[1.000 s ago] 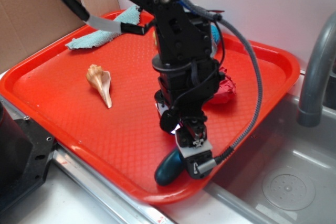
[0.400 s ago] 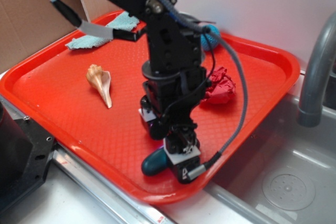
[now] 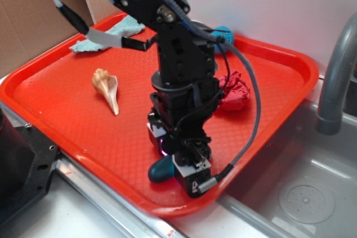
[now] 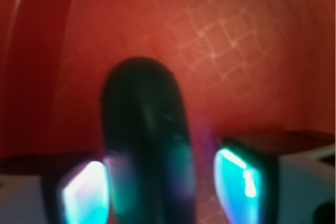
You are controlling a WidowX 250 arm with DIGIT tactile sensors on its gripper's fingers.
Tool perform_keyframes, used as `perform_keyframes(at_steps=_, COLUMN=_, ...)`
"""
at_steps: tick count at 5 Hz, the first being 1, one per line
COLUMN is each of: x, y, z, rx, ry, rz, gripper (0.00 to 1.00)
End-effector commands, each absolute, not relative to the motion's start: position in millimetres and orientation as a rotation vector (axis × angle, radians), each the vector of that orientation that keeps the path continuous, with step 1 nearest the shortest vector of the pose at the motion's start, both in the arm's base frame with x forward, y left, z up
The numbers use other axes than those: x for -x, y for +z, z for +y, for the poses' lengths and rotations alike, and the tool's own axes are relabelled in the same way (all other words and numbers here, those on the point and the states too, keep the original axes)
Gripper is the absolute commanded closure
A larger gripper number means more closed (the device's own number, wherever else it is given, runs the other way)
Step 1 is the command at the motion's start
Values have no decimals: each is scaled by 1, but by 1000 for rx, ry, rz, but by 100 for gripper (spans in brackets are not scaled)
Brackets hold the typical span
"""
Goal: Grab the plastic pickle.
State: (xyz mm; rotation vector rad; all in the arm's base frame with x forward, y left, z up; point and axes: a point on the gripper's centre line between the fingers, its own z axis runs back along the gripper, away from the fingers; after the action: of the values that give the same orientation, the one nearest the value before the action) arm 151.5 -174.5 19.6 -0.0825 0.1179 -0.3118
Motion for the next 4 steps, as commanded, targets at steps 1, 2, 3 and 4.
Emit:
perform_keyframes(at_steps=1, x=-141, y=75, z=-149, rx=58, ry=-283, rz=-26, gripper=100)
perform_keyframes(at_steps=2, x=-125, y=122, z=-108, rx=33, ry=-127, rz=-206, gripper=100)
perform_keyframes(at_steps=3, x=-126, y=171, z=-67, rx=38, ry=-20, rz=-262, gripper=100)
perform_keyframes(at_steps=4, x=-146, y=221, z=-49, rx=44, ry=1, rz=-227, gripper=100)
